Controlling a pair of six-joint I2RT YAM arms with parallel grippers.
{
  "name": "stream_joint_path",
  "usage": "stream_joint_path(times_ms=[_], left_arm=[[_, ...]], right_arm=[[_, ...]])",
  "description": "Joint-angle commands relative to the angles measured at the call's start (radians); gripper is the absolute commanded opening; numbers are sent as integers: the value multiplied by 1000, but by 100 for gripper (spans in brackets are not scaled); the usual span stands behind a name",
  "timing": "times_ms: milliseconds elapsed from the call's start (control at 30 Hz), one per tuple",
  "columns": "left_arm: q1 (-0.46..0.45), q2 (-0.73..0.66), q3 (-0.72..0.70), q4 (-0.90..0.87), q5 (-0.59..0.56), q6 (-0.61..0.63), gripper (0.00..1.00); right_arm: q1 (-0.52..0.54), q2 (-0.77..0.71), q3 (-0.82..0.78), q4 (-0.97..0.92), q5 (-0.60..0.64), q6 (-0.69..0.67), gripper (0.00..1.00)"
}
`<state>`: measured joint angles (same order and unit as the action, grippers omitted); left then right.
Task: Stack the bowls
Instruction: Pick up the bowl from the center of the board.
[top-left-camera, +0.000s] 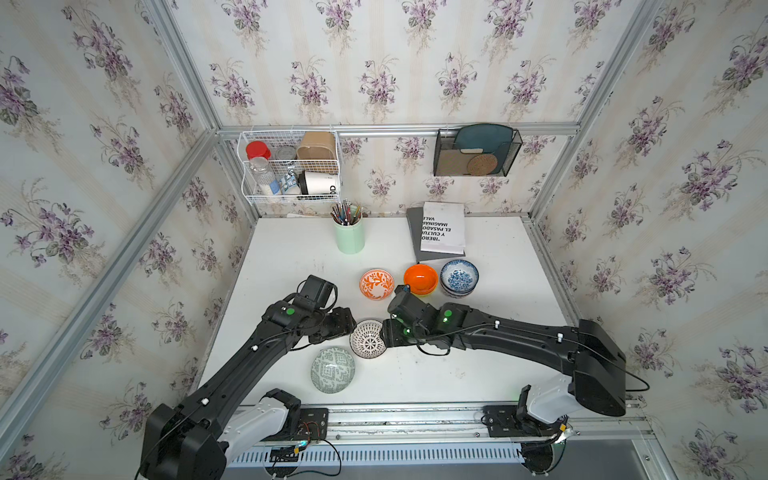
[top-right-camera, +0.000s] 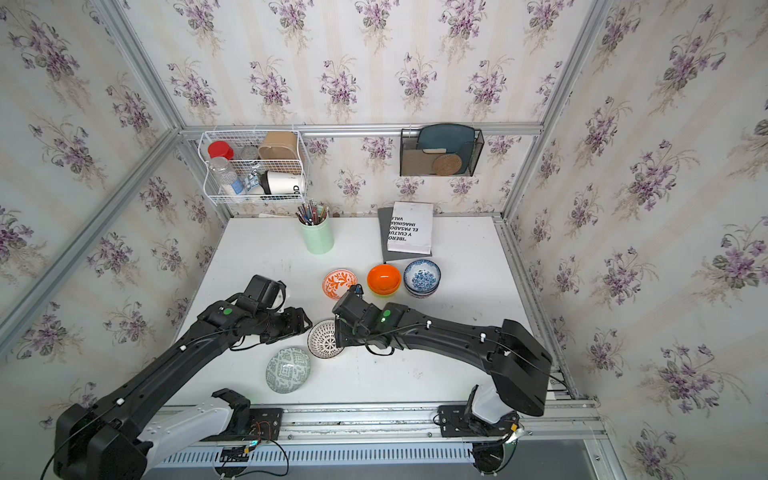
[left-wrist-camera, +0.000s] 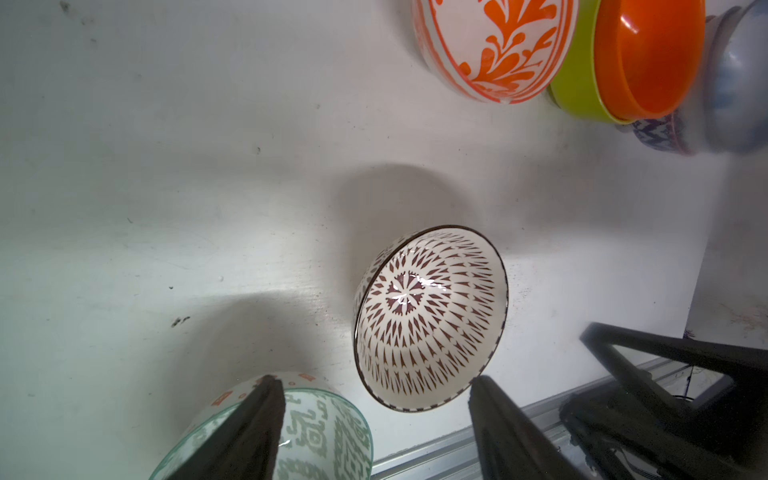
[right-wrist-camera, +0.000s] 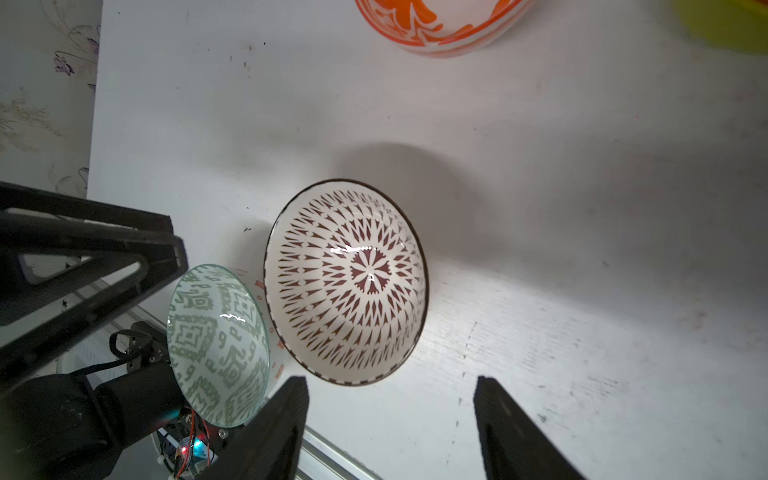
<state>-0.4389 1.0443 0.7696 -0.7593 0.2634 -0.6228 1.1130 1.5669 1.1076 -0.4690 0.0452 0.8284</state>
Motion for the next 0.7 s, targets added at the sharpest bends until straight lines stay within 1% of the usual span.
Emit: stream_joint_path(times_ms=[0, 167, 367, 500, 567, 667], left_arm=[[1, -48, -60, 119, -7, -81, 73], [0, -105, -107, 160, -23, -106, 74], [0, -114, -120, 163, -33, -113, 74], [0, -112, -122, 165, -40, -112, 74], [0, -109, -122, 164, -41, -112, 74], [1, -108, -120, 165, -45, -115, 74]], right_arm=[[2, 44, 22, -41, 41, -12, 69], [2, 120, 57, -41, 9, -24, 68], [0, 192, 99, -30, -4, -38, 60], [-9, 225, 118, -47, 17, -32, 55], [-25, 232, 108, -39, 10, -27, 49], [-41, 236, 105, -38, 14, -28, 38]])
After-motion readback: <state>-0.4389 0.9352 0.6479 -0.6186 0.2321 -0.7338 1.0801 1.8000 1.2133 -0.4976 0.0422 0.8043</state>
